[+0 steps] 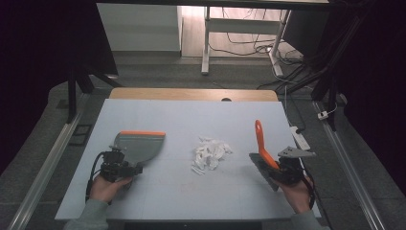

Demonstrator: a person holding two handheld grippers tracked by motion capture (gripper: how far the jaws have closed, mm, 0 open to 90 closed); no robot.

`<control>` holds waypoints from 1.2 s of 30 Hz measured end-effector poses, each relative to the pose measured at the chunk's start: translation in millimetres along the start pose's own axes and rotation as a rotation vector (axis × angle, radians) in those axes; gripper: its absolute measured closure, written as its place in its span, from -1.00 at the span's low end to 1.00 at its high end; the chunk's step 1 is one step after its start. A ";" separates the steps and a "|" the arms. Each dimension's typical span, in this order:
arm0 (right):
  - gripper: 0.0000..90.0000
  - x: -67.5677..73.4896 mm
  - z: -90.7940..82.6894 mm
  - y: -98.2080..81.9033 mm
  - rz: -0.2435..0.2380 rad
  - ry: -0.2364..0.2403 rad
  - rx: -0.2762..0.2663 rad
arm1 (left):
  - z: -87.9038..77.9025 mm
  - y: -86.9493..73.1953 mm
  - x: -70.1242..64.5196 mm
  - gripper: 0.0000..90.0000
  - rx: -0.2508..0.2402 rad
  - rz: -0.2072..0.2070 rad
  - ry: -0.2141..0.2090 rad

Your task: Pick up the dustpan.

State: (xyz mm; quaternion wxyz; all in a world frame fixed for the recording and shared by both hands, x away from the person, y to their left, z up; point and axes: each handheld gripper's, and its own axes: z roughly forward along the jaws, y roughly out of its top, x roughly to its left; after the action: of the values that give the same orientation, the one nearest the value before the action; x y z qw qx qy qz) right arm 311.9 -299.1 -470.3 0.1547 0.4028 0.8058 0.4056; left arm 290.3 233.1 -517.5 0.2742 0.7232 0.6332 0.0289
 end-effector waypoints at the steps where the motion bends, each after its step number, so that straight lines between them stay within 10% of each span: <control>1: 0.70 0.0 0.0 0.0 0.000 0.000 0.000 | 0.2 0.2 0.3 -0.11 -0.002 -0.003 -0.004; 18: 0.70 -1.4 -1.1 0.0 0.000 -0.010 -0.007 | 0.9 0.6 7.7 0.36 -0.047 -0.049 -0.021; 36: 0.70 -1.9 -4.4 2.4 0.001 -0.023 -0.024 | -7.2 -0.9 12.8 0.38 -0.115 0.036 -0.071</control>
State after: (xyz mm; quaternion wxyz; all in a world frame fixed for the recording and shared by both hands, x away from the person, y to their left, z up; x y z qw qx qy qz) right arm 311.8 -302.1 -465.8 0.1683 0.4059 0.7989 0.4106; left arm 289.2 247.7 -515.7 0.3369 0.7182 0.6071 0.0448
